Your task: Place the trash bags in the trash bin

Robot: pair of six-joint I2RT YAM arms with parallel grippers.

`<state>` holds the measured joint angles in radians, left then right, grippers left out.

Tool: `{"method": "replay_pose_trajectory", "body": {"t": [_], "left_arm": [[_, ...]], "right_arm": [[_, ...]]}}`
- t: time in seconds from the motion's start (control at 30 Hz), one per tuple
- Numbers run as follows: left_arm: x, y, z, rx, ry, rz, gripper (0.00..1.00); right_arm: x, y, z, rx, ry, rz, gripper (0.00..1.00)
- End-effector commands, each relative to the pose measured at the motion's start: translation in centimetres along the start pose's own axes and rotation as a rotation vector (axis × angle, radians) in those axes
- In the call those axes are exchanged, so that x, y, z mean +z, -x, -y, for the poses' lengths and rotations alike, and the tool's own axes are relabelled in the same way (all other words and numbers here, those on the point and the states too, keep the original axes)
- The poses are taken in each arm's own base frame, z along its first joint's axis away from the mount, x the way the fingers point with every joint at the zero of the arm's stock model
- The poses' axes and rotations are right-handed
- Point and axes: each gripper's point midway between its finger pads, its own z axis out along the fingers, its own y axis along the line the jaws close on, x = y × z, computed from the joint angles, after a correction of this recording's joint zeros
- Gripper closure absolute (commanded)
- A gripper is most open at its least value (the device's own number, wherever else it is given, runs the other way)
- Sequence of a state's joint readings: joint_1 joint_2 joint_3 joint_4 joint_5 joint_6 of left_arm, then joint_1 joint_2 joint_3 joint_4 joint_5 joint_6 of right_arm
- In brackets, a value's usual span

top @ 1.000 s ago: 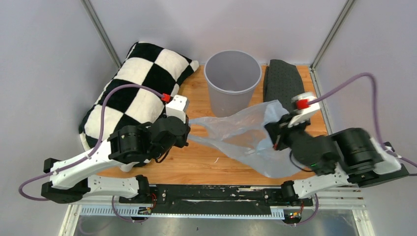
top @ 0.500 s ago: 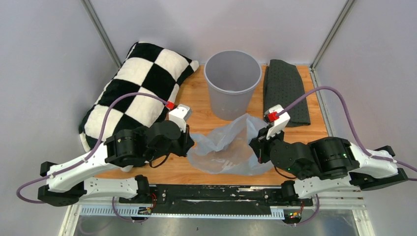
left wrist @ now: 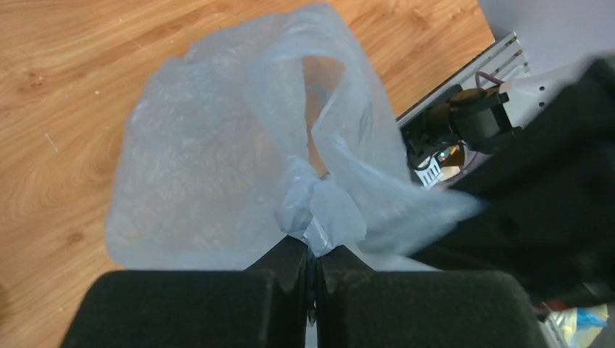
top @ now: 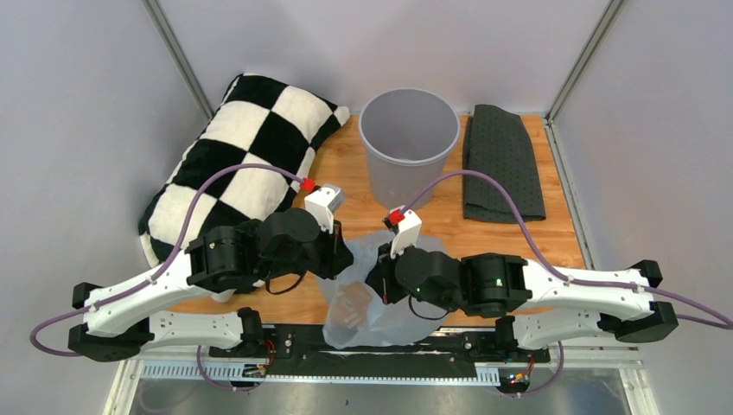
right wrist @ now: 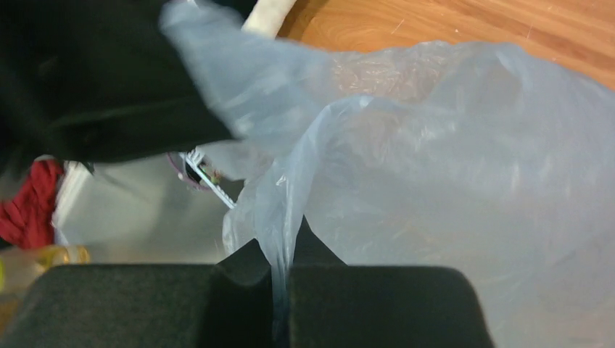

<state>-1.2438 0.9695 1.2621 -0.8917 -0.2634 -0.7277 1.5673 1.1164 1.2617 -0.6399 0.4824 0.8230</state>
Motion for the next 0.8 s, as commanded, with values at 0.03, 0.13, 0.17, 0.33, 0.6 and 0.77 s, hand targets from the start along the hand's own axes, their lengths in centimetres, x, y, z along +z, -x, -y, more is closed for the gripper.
{"method": "replay_pose_trajectory", "body": {"t": [0.03, 0.13, 0.17, 0.33, 0.6, 0.77], "left_arm": [[-1.0, 0.2, 0.1, -0.029, -0.036, 0.022, 1.0], [-1.4, -0.2, 0.1, -0.027, -0.056, 0.016, 0.99], [-1.5, -0.3, 0.2, -0.023, -0.065, 0.012, 0.97], [-1.5, -0.6, 1.1, 0.002, -0.107, -0.022, 0.89], [-1.6, 2.0, -2.3, -0.144, 0.073, 0.154, 1.0], [-2.4, 4.0, -5.3, -0.22, 0.189, 0.288, 1.0]], "right_arm": [[2.6, 2.7, 0.3, 0.242, 0.101, 0.078, 1.0], [4.0, 3.9, 1.4, 0.313, 0.103, 0.099, 1.0], [4.4, 4.3, 1.5, 0.33, 0.111, 0.099, 1.0], [5.5, 6.7, 2.3, 0.355, 0.093, 0.132, 1.0], [5.9, 4.2, 2.5, 0.368, 0.096, 0.039, 0.98], [4.3, 3.0, 3.3, 0.364, 0.102, 0.048, 0.71]]}}
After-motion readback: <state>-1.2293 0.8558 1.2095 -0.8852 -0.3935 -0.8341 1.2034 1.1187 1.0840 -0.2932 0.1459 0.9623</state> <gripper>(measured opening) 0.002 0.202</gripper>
